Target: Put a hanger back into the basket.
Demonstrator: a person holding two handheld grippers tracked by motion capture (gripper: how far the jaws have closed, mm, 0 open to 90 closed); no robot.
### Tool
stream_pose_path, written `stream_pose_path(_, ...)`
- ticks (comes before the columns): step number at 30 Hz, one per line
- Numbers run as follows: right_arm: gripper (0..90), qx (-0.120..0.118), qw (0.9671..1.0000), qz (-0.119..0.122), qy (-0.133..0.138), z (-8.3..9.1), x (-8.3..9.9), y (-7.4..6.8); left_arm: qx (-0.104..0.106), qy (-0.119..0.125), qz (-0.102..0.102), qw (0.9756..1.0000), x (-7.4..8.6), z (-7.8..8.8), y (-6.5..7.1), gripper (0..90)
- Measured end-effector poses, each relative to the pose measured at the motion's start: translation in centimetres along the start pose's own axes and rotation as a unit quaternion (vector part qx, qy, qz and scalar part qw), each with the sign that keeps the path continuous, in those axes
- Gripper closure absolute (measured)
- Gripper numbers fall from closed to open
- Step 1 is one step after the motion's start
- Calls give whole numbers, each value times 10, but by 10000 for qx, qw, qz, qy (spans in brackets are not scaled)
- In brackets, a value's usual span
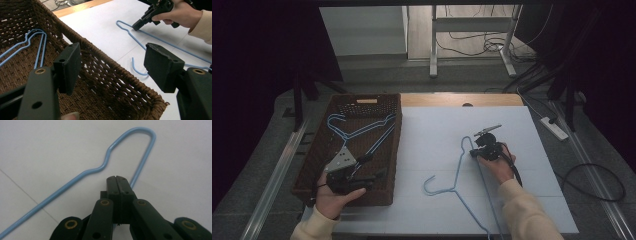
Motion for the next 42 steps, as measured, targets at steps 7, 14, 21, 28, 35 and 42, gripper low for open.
stream_pose_path(7, 900, 341, 9994, -90, -17, 8, 4, 18, 13, -7, -14, 10000, 0, -1, 2, 312)
stream_pose_path(14, 900, 502, 9980, -378, -44, 19, 19, 39, 15, -11, -17, 10000, 0, -2, 2, 312)
stream_pose_path(21, 900, 223, 9996, -103, 164, 25, 9, 23, 18, -37, -47, 10000, -1, -4, 4, 312)
stream_pose_path(28, 900, 350, 9994, -23, -22, 9, 7, 20, 28, -11, -23, 10000, -1, -2, 3, 312)
stream_pose_path(35, 900, 556, 9983, -155, -52, 14, 11, 33, 11, -4, -29, 10000, -1, -1, 3, 312)
stream_pose_path(42, 900, 781, 9964, -310, -147, 25, 22, 49, 19, -24, -25, 10000, 0, -2, 3, 311)
Point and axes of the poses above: each handheld gripper's, and its own axes: z roughly backward along the jaws, x roughly out of its underside, y roughly to its right, the point moved 9 cm from there along -z, roughly forward along the jaws
